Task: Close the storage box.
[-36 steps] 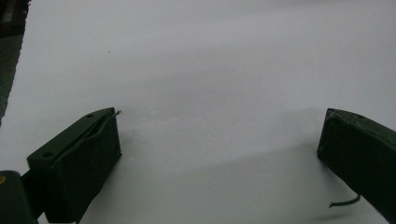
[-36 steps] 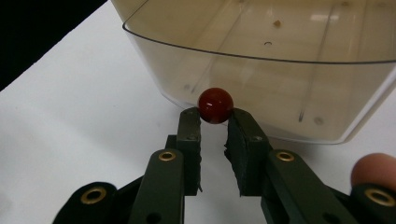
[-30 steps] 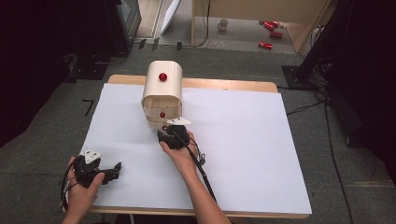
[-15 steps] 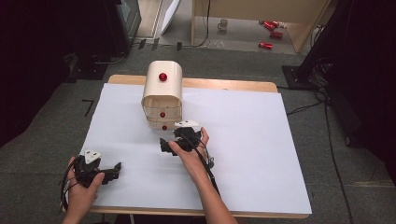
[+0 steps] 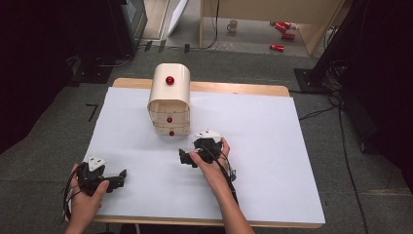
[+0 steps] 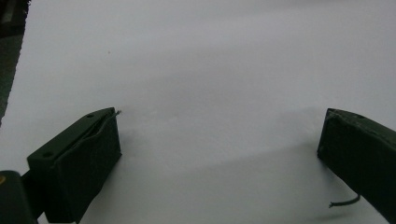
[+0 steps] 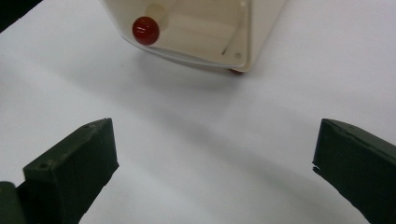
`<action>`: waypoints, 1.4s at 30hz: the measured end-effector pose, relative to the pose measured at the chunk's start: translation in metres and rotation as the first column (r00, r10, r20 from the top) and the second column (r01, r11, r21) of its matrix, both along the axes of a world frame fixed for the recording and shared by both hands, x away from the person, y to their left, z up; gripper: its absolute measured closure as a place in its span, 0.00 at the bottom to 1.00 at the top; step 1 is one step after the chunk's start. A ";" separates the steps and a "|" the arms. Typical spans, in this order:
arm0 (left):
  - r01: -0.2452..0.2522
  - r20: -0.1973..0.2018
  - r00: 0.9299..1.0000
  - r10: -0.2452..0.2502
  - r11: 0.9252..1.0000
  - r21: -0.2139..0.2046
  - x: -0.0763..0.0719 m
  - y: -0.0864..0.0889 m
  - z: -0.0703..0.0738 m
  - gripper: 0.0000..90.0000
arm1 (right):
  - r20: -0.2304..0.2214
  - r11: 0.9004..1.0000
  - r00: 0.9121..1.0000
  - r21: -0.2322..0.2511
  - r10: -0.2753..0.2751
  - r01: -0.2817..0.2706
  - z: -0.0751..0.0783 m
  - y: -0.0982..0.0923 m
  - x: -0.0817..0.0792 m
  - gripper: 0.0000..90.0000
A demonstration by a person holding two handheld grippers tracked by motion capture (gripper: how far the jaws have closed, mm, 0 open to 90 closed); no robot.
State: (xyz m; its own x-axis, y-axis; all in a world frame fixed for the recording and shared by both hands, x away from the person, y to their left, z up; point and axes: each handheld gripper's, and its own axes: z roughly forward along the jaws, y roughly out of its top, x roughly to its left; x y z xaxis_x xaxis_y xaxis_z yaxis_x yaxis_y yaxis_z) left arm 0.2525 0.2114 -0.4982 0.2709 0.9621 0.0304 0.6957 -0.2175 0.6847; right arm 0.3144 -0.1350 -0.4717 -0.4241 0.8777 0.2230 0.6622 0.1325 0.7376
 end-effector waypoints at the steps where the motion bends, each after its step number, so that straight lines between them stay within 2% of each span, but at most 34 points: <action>1: 0.000 0.000 1.000 0.000 1.000 0.000 0.000 0.000 0.000 0.00 | 0.001 1.000 1.000 -0.001 -0.004 0.004 0.000 -0.003 -0.001 0.00; 13: 0.000 0.000 1.000 0.000 1.000 0.000 0.000 0.000 0.000 0.00 | 0.003 0.998 0.998 -0.021 -0.059 0.059 0.000 -0.035 -0.011 0.00; 23: 0.000 0.001 1.000 0.000 1.000 0.000 0.000 0.000 0.000 0.00 | -0.011 0.992 0.992 -0.019 -0.127 0.127 -0.007 -0.076 -0.024 0.00; 28: 0.000 0.001 1.000 0.000 1.000 0.001 0.000 0.000 0.000 0.00 | -0.013 0.988 0.989 -0.032 -0.150 0.149 -0.008 -0.097 -0.028 0.00; 36: 0.000 0.001 1.000 0.000 1.000 0.000 0.000 0.000 0.000 0.00 | -0.006 0.978 0.979 -0.044 -0.205 0.205 -0.009 -0.130 -0.038 0.00; 42: 0.000 0.001 1.000 0.000 1.000 0.001 0.000 0.000 0.000 0.00 | -0.017 0.965 0.966 -0.052 -0.257 0.256 -0.014 -0.156 -0.046 0.00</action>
State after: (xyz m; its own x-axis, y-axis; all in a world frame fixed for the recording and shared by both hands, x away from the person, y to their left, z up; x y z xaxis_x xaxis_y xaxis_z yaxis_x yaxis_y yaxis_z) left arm 0.2523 0.2113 -0.4983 0.2705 0.9622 0.0316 0.6949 -0.2178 0.6853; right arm 0.2687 -0.2912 -0.4861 -0.1782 0.9665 0.1845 0.6960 -0.0087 0.7180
